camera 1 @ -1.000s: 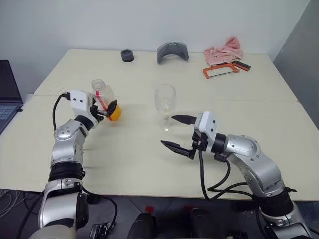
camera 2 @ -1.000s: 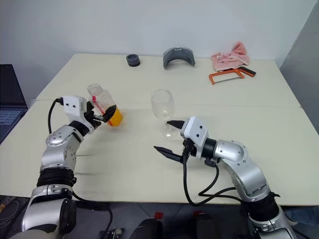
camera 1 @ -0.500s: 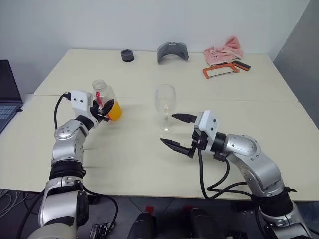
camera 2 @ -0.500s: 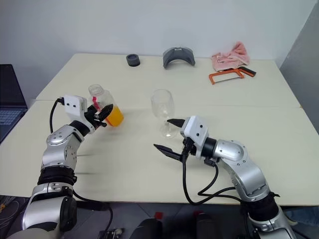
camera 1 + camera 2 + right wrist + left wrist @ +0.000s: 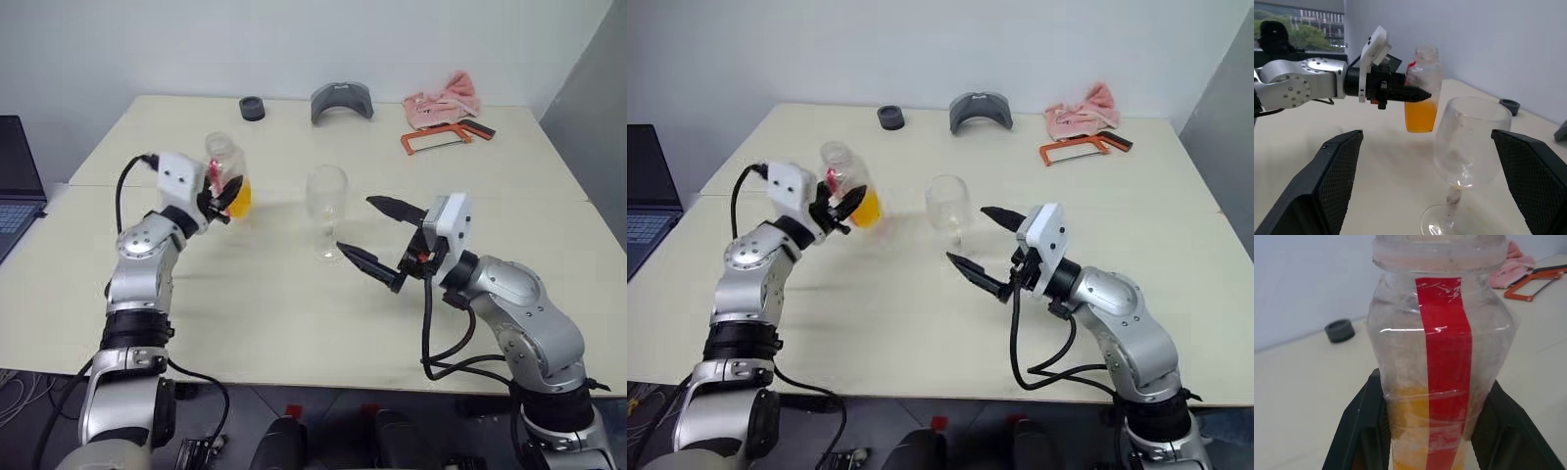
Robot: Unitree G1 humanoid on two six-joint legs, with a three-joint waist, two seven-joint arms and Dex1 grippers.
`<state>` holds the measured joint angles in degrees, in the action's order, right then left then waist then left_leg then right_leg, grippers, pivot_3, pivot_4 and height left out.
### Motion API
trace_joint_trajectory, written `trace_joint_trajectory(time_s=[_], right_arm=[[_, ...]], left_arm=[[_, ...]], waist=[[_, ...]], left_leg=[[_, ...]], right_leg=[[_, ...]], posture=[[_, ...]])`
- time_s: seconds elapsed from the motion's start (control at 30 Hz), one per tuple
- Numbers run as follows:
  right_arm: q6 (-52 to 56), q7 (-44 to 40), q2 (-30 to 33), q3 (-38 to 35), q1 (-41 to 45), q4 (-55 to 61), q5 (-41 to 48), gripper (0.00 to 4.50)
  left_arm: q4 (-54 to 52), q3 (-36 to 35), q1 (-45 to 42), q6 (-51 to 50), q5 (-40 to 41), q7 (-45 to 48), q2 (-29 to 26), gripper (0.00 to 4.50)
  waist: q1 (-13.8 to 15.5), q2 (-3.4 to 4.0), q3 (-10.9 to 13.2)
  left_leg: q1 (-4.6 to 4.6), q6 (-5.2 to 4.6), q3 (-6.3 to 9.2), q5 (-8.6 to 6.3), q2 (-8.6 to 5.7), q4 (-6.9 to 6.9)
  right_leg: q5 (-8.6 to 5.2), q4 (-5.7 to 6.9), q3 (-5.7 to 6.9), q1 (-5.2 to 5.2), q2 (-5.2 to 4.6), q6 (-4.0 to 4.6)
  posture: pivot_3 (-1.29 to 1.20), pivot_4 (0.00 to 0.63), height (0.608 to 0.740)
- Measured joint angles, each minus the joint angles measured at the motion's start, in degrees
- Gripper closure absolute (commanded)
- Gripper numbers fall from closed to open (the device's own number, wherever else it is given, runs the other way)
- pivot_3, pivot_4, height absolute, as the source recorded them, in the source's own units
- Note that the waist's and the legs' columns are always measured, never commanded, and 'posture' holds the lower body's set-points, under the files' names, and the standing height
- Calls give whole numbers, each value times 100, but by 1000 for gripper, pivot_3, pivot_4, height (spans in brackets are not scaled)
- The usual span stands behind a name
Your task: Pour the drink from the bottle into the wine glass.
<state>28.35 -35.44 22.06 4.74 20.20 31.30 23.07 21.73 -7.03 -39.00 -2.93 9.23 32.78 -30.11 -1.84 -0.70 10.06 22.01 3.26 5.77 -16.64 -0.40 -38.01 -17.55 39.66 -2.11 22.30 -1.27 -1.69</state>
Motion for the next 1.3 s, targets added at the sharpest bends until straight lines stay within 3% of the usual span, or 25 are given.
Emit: trace_joint_trajectory(time_s=[0.27, 0.67, 1.03, 1.3], right_arm=[[-232, 422, -271, 227, 4, -381, -471, 0], [-623, 704, -547, 103, -19, -729, -609, 0], [-374, -470, 719, -626, -144, -674, 427, 0], [-5, -747, 1011, -667, 126, -678, 875, 0]], left_arm=[[64, 704, -667, 894, -722, 272, -54, 2809], [1228, 1279, -1241, 2953, -1680, 428, -441, 2809], [2170, 1596, -1694, 4321, -2560, 35, -660, 2810], [2579, 1787, -2023, 4863, -3211, -556, -785, 2810]], waist=[[-31, 0, 0], [-28, 0, 0], [-22, -1, 2], [-20, -4, 3]], left_leg=[[-2, 1, -14, 1, -2, 2], [0, 0, -14, 0, -5, 2], [0, -22, -19, -12, -8, 2], [1, -22, -21, -12, -7, 1]], right_leg=[[0, 2, -6, 4, 7, 0], [0, 1, -4, 6, 6, 0], [0, 1, -4, 6, 10, 0], [0, 4, -5, 6, 9, 0]], posture=[[0, 150, 740], [0, 150, 740], [0, 150, 740], [0, 150, 740]])
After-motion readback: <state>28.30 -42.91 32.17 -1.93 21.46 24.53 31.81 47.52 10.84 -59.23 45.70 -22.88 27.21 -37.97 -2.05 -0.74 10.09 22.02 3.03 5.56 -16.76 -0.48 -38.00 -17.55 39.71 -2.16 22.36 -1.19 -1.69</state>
